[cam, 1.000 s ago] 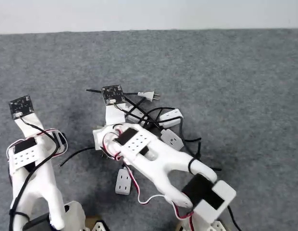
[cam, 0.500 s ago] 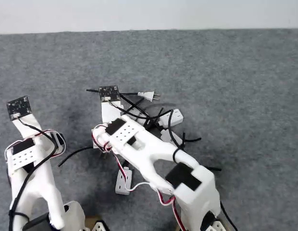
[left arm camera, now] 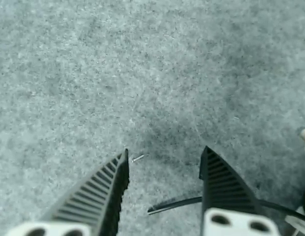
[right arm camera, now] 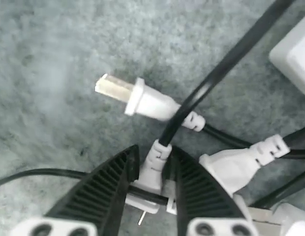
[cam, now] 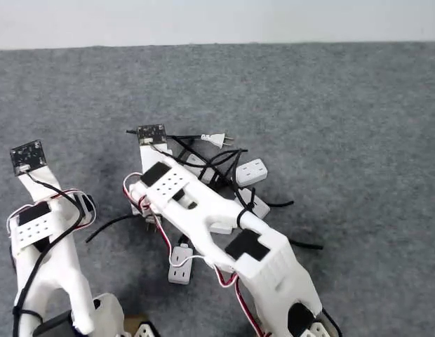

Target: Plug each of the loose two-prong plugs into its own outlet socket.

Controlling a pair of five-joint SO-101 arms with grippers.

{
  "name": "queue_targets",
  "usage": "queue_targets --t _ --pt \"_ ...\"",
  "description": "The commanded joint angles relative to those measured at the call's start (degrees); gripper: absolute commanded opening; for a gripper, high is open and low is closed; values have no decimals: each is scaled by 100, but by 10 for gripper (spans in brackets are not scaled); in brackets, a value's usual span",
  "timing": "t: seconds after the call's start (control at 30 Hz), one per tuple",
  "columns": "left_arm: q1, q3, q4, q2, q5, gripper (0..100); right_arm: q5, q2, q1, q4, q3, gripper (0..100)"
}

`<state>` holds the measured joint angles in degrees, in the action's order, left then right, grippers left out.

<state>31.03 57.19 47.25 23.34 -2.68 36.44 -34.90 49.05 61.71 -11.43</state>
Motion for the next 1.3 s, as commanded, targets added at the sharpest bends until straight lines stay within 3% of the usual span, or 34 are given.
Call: queue_targets --t 0.0,0.33,0.63,0.77,0.93,1.07,1.27 --pt "26 -207 -105 -9 62 224 35 -75 31 207 -387 26" --pt "-290 -145 -18 26 70 224 -308 804 154 1007 -316 8" --pt "-492 -171 149 0 70 224 -2716 3108 154 2035 527 8" --pt "-730 -145 237 0 70 224 -3349 4374 -101 2527 870 8" --pt "-949 -171 264 44 70 224 -3833 5780 -593 2519 1829 8" --pt "-1354 -303 791 44 202 224 -4079 6668 -1086 2501 2708 8" --pt "-2497 22 1257 53 510 224 -3780 7433 -1103 1103 4993 8"
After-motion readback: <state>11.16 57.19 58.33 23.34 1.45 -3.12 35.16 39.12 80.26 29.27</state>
